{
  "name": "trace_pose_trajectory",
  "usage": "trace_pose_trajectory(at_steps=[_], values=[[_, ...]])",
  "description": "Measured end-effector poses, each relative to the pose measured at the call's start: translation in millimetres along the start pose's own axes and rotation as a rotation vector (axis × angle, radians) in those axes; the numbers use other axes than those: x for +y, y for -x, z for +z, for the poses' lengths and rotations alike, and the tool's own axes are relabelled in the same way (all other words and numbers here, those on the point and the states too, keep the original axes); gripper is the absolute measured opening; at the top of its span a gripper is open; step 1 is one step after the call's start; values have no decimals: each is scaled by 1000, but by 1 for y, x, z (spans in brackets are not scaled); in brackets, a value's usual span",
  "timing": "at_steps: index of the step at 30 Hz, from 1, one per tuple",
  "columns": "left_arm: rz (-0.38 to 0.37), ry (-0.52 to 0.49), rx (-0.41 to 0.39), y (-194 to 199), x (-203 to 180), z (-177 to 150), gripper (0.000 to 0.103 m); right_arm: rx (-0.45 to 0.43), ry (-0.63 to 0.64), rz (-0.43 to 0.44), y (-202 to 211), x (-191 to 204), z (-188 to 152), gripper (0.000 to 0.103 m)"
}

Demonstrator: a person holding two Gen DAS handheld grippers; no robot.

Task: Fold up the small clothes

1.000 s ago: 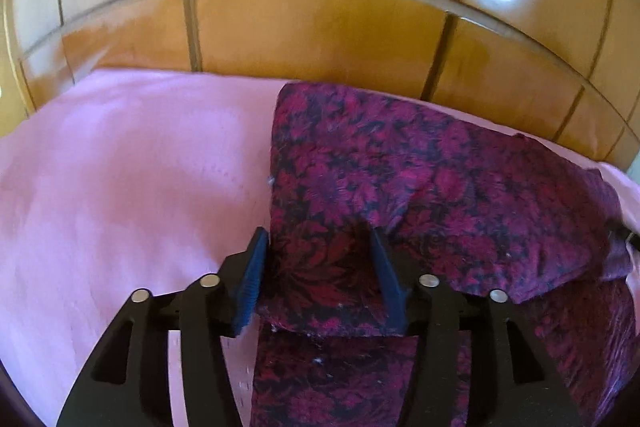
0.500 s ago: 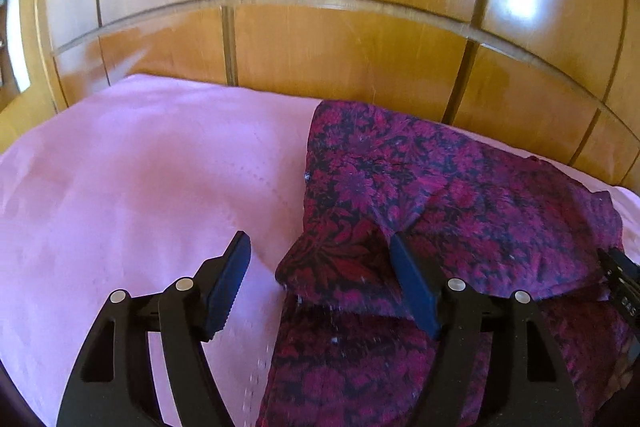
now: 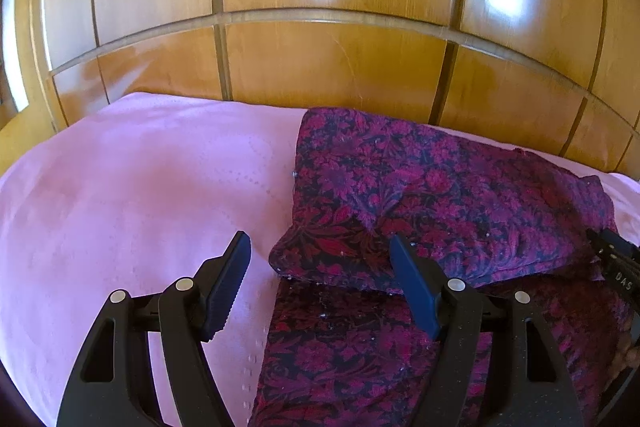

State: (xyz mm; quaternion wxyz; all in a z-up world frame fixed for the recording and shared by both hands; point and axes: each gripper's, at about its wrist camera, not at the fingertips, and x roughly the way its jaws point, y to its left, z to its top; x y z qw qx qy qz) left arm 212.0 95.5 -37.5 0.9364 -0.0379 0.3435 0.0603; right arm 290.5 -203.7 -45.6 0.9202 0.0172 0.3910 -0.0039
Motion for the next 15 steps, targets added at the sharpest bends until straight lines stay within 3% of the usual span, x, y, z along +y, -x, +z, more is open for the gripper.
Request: trace_pose_trajectory(at_steps=[8, 11, 15], values=[[-4, 10, 72, -22, -1, -4, 72, -2, -10, 18, -1, -4, 1, 51], [-7, 33, 95, -30, 3, -3, 78, -1, -7, 15, -1, -3, 2, 51], [-16, 59, 95, -23, 8, -2, 79, 7, 7, 0, 0, -1, 3, 52]])
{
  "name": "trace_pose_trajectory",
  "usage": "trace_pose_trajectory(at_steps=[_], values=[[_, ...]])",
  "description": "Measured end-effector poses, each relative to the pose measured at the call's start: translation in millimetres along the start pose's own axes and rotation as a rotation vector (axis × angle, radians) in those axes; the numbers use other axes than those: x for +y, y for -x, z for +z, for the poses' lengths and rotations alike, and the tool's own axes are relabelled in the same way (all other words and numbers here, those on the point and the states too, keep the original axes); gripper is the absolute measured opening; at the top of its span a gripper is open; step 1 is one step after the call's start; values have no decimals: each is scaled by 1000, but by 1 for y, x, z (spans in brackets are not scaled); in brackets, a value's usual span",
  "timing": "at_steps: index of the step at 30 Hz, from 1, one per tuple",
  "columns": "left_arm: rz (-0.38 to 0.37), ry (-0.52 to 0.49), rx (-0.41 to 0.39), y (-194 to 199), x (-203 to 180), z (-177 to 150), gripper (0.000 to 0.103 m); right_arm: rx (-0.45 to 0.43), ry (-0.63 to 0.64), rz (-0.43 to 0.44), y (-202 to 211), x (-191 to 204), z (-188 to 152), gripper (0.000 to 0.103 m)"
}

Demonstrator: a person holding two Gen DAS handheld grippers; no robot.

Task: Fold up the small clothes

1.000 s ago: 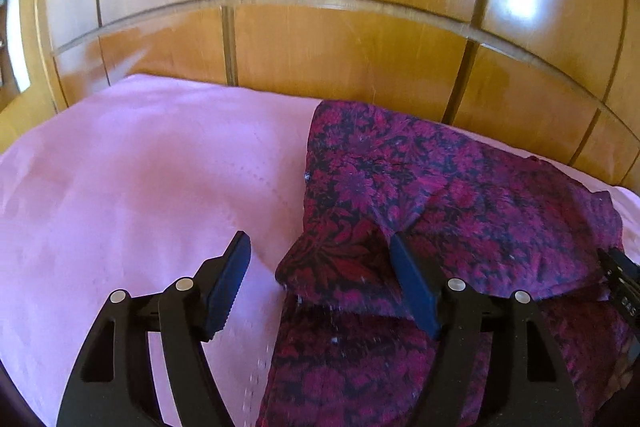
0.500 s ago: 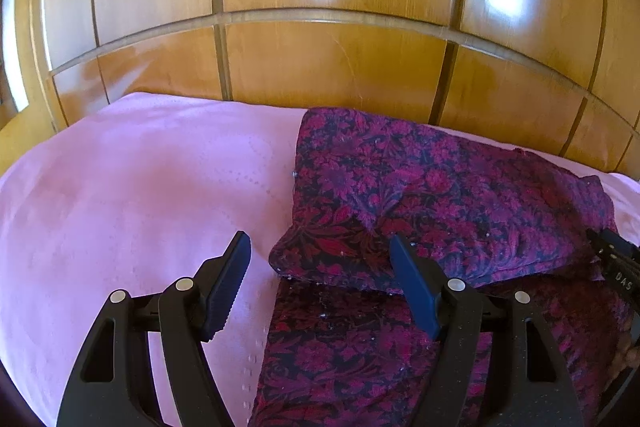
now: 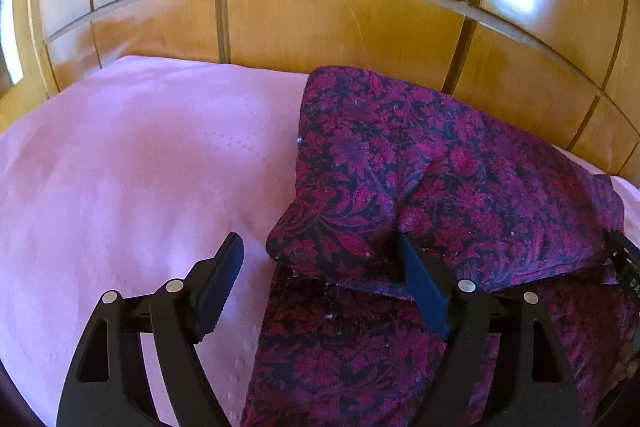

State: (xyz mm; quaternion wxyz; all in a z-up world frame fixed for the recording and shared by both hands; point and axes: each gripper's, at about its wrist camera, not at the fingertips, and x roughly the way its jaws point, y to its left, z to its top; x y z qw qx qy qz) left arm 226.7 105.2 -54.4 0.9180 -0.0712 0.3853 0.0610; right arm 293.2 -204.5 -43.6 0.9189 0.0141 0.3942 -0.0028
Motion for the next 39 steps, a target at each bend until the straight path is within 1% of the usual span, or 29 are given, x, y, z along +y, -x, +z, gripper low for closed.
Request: trace_pose_trajectory(at_steps=[1, 3, 4, 5, 7, 9, 10, 12, 14, 15, 17, 18, 20, 21, 22, 24, 25, 27, 28, 29, 30, 31, 32, 34, 35, 37, 39], values=[[-2, 3, -7, 7, 2, -1, 79, 3, 2, -3, 1, 1, 2, 54], [-16, 1, -10, 19, 6, -5, 79, 19, -16, 9, 10, -1, 5, 67], [-24, -1, -6, 27, 10, -10, 79, 24, -32, 31, 15, -3, 5, 76], [-34, 4, 3, 33, 15, -14, 79, 29, -45, 53, 20, -5, 5, 83], [-80, 26, 40, 45, 28, -27, 77, 34, -46, 49, 38, -10, 3, 87], [-110, 37, 61, 57, 40, -40, 74, 38, -43, 44, 50, -18, -2, 87], [-139, 45, 83, 63, 47, -49, 70, 45, -52, 42, 56, -24, -6, 87], [-188, 66, 124, 74, 59, -64, 66, 70, -75, 43, 69, -41, -18, 87], [-233, 87, 167, 87, 71, -87, 58, 105, -96, 44, 78, -56, -32, 86], [-255, 92, 190, 93, 76, -98, 57, 131, -109, 54, 83, -65, -41, 85], [-272, 90, 204, 105, 79, -115, 53, 183, -138, 95, 95, -79, -62, 72], [-284, 86, 205, 113, 81, -122, 52, 208, -153, 115, 100, -84, -72, 69], [-317, 70, 220, 129, 81, -137, 46, 263, -184, 168, 112, -89, -95, 56], [-321, 59, 229, 135, 80, -143, 46, 281, -190, 185, 118, -89, -104, 52], [-323, 44, 240, 142, 80, -150, 46, 293, -190, 201, 124, -87, -113, 50], [-341, 17, 267, 150, 78, -160, 45, 306, -181, 236, 140, -81, -130, 49], [-353, -2, 286, 154, 76, -165, 39, 317, -179, 247, 148, -78, -138, 50], [-365, -34, 318, 158, 75, -174, 34, 348, -171, 265, 161, -71, -153, 49], [-376, -52, 331, 161, 73, -178, 26, 365, -168, 272, 166, -69, -158, 48], [-379, -65, 333, 163, 73, -181, 21, 381, -168, 281, 169, -68, -163, 44], [-380, -76, 330, 165, 73, -182, 19, 410, -163, 294, 172, -65, -169, 41], [-401, -65, 327, 168, 75, -181, 17, 432, -155, 302, 171, -63, -173, 34], [-424, -45, 325, 171, 78, -178, 15, 455, -155, 324, 171, -62, -174, 26], [-477, 0, 307, 175, 84, -167, 14, 451, -185, 379, 173, -64, -167, 21], [-519, 37, 295, 178, 87, -160, 14, 435, -196, 407, 176, -64, -161, 20], [-577, 84, 275, 180, 89, -149, 14, 384, -226, 468, 181, -65, -142, 19], [-616, 106, 248, 178, 88, -137, 13, 333, -246, 509, 180, -64, -122, 19]])
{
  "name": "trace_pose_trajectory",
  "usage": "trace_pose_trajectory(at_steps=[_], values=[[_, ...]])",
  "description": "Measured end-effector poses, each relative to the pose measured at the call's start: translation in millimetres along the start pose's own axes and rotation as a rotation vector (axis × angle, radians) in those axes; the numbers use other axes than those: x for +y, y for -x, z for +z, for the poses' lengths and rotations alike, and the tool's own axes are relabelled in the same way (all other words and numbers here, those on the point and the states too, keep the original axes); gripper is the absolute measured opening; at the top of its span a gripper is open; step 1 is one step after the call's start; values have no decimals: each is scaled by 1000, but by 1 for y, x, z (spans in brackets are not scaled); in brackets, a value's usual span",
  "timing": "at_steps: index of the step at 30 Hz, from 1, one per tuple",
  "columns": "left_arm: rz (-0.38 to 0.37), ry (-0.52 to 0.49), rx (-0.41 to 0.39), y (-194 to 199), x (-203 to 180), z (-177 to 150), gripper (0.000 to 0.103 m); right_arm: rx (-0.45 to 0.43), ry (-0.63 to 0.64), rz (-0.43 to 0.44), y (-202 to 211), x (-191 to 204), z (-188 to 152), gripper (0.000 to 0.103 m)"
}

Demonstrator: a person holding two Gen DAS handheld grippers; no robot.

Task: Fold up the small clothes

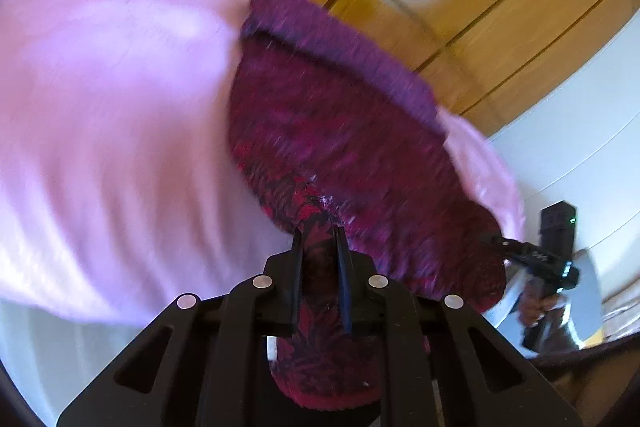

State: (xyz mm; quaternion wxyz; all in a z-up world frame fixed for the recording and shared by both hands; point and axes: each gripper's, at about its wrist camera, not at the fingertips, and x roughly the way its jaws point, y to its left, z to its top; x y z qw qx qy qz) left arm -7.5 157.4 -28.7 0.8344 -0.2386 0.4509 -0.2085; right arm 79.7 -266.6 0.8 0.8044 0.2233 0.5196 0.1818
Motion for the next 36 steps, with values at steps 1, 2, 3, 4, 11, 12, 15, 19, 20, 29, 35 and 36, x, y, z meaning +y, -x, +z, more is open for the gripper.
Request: trace_pose_trajectory(at_steps=[1, 2, 3, 4, 11, 12, 15, 19, 20, 29, 35, 36], values=[[-29, 15, -15, -1, 0, 8, 13, -19, 3, 15, 0, 3, 8, 19], [-54, 31, -28, -3, 2, 17, 13, -37, 1, 30, -1, 5, 16, 19], [-65, 39, -36, -4, 3, 24, 12, -59, -9, 45, -4, 6, 27, 19], [-81, 53, -45, -9, 3, 35, 11, -77, -19, 51, -6, 6, 36, 19], [-81, 127, -67, -52, 17, 90, 11, -125, -113, 24, -33, -14, 74, 18], [-77, 141, -62, -57, 20, 93, 10, -126, -137, 16, -39, -21, 79, 18], [-59, 185, -40, -79, 32, 112, 10, -117, -201, 4, -50, -34, 87, 18], [-62, 295, -12, -105, 51, 133, 10, -100, -270, -7, -58, -45, 92, 18], [-65, 330, -9, -109, 57, 136, 10, -101, -282, -5, -58, -47, 95, 18], [-76, 490, -166, -69, 91, 144, 64, -128, -391, 131, -48, -64, 111, 57], [-3, 385, -199, -32, 99, 123, 71, -259, -421, 174, -12, -75, 108, 89], [-16, 367, -197, -28, 99, 116, 73, -271, -425, 174, -5, -78, 106, 89]])
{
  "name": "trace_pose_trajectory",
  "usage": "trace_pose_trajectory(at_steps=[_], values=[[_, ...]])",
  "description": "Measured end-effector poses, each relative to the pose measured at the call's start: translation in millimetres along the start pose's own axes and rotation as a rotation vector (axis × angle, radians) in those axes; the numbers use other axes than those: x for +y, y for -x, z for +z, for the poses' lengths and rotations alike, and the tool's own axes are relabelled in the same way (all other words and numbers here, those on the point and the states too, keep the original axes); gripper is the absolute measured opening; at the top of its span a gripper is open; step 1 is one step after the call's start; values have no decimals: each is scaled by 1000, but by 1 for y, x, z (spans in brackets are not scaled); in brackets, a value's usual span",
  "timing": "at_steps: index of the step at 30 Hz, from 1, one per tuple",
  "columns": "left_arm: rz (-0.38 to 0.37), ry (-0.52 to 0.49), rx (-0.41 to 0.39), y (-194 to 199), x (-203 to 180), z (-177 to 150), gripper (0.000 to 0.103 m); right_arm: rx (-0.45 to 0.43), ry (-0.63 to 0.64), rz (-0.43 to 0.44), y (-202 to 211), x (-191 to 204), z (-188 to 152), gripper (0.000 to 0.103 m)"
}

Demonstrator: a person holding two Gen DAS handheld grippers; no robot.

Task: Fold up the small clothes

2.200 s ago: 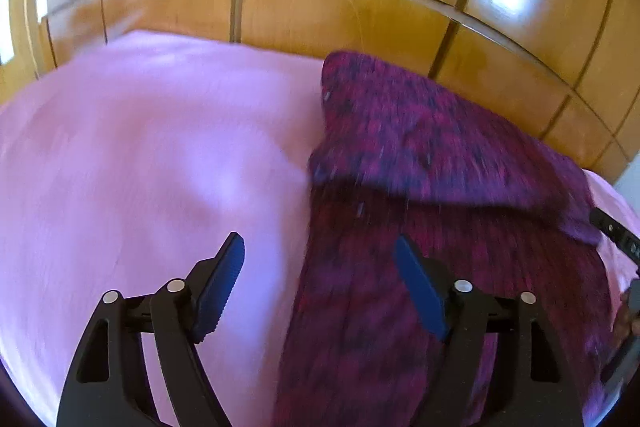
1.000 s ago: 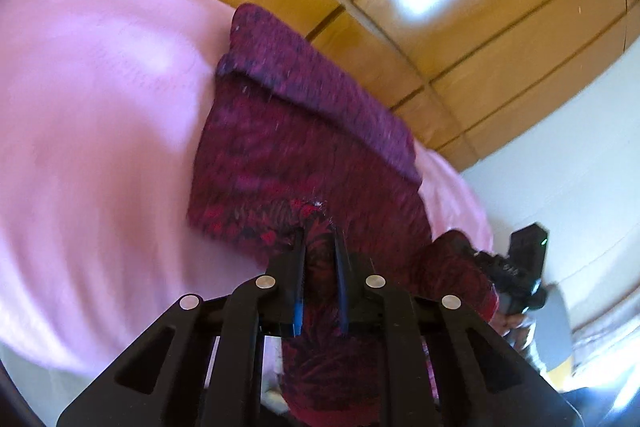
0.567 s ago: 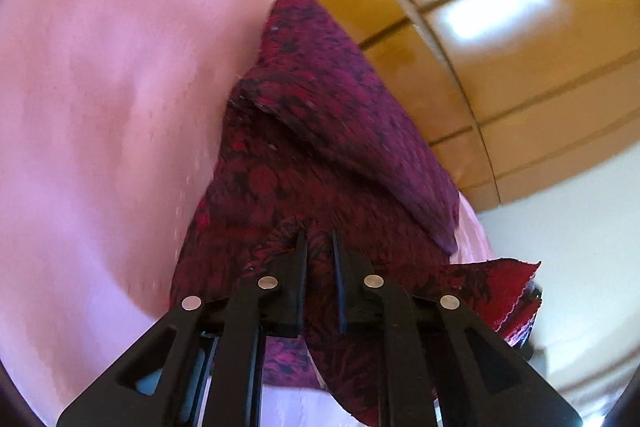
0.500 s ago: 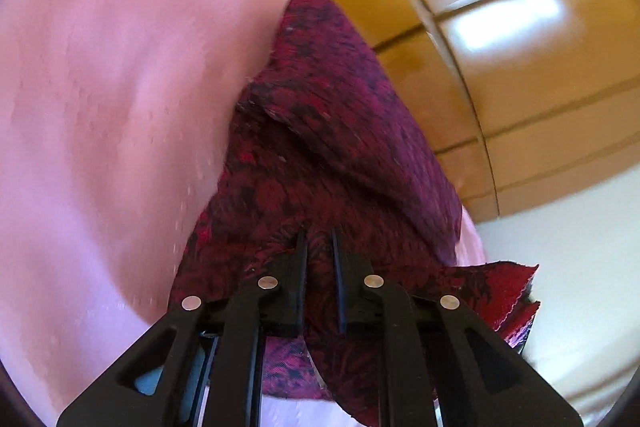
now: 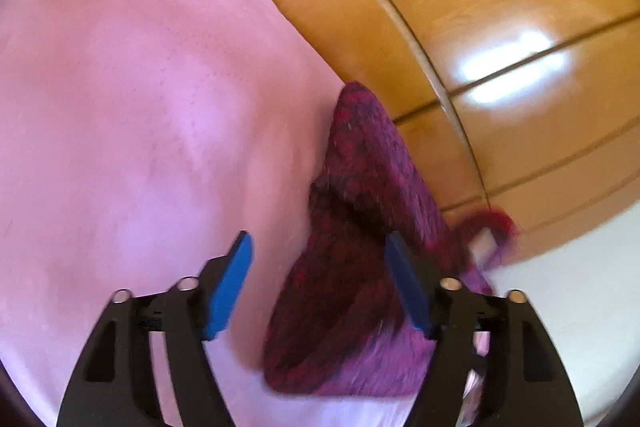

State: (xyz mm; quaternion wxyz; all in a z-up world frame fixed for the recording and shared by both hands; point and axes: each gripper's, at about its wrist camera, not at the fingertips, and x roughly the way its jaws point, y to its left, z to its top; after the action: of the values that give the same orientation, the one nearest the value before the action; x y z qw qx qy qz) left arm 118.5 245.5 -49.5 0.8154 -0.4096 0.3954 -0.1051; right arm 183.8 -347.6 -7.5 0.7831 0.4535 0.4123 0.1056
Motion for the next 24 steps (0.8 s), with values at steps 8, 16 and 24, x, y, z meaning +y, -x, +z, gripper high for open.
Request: trace_pose_trajectory(at_steps=[8, 16, 24], values=[[6, -232, 115, 5, -4, -60, 80, 45, 238, -149, 25, 6, -29, 73], [47, -344, 167, -32, -27, -67, 25, 118, 486, -391, 2, 8, -69, 26], [15, -293, 167, -5, -22, -78, 11, 97, 502, -381, 39, 18, -87, 11]])
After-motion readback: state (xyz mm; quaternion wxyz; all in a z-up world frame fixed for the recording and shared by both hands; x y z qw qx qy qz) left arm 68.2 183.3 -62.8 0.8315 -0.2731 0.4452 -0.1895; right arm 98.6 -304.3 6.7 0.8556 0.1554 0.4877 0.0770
